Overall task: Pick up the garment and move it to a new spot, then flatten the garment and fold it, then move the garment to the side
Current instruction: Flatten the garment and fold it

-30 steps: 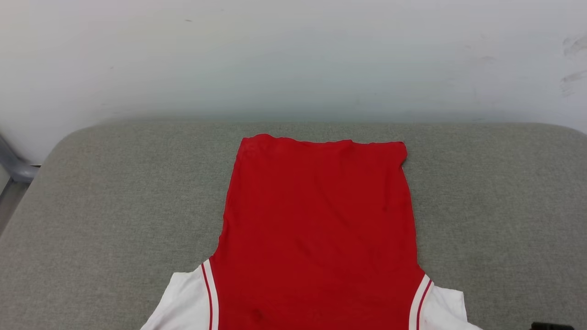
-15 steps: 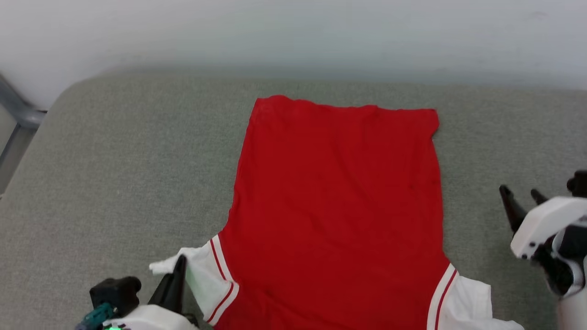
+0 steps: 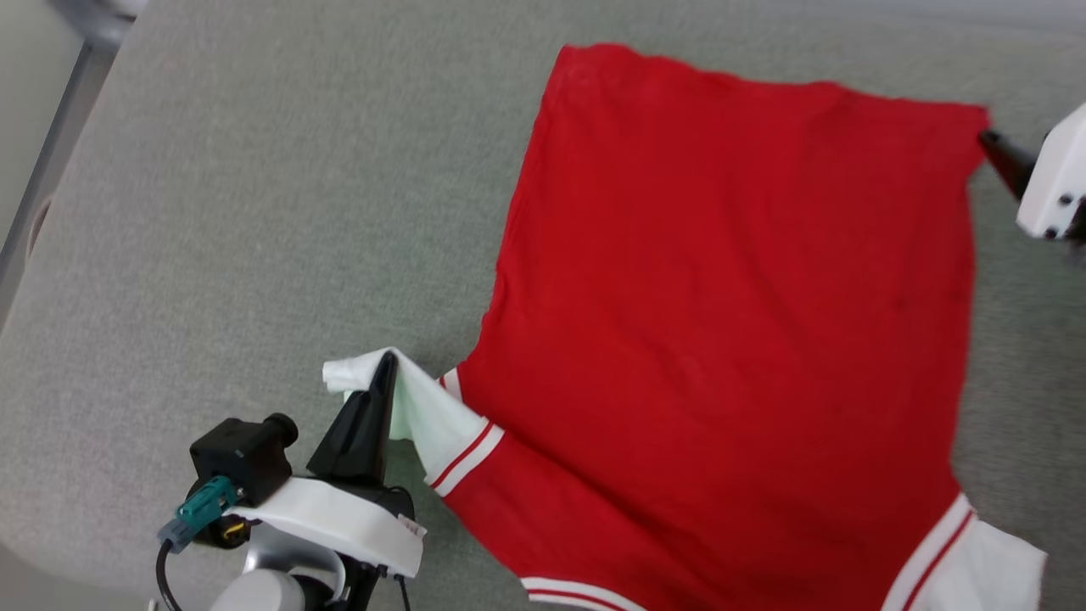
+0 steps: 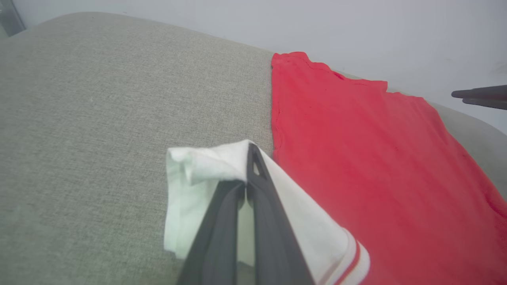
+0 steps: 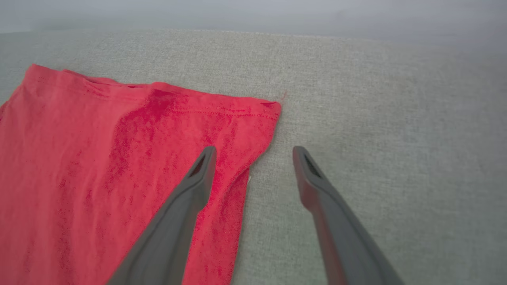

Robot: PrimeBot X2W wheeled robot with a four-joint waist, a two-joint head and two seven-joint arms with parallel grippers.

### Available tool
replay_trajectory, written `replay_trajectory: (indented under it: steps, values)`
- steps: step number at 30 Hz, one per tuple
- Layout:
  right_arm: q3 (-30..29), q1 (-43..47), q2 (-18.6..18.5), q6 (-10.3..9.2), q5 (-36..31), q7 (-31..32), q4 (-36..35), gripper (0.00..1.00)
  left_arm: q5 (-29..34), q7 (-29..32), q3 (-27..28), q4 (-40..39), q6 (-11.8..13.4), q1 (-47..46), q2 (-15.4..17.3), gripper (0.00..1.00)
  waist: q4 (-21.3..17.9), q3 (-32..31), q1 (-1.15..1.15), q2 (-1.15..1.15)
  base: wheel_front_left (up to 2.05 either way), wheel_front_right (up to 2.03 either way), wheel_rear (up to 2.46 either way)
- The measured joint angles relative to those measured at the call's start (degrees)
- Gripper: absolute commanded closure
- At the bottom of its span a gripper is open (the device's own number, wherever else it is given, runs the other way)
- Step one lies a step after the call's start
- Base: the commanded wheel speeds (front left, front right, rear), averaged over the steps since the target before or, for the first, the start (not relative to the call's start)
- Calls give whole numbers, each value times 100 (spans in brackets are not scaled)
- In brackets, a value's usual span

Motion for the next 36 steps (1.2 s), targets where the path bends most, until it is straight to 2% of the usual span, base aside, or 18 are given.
replay_trajectory:
  steps: [8,13,14,16,20,27,36]
  values:
    - [354,-776,-149,0,-237,267,431,0,34,-163,-60,-26,-149,-283,-138,100,371,697,0,0,0,0,0]
    - [347,-1023,-135,1,-238,417,795,0,25,-237,-55,56,-199,-371,-162,100,467,1016,-1,0,0,0,0]
    - [335,-1068,-142,4,-242,485,877,15,24,-240,-53,76,-199,-371,-162,100,478,1042,-2,0,0,0,0]
    - [324,-1146,-143,4,-279,622,1021,100,24,-249,-41,98,-199,-374,-160,100,483,1045,-3,0,0,0,0]
    - [292,-1180,-110,2,-294,704,1238,100,-1,-280,-31,92,-189,-372,-154,100,443,975,-3,0,0,0,0]
    - [428,-920,-144,4,-316,456,1371,100,-13,-146,-21,165,-94,-237,-36,100,335,596,-2,0,0,0,0]
    - [512,495,-323,3,65,-182,823,100,-115,-43,29,454,65,210,87,100,-6,-253,-2,0,0,0,0]
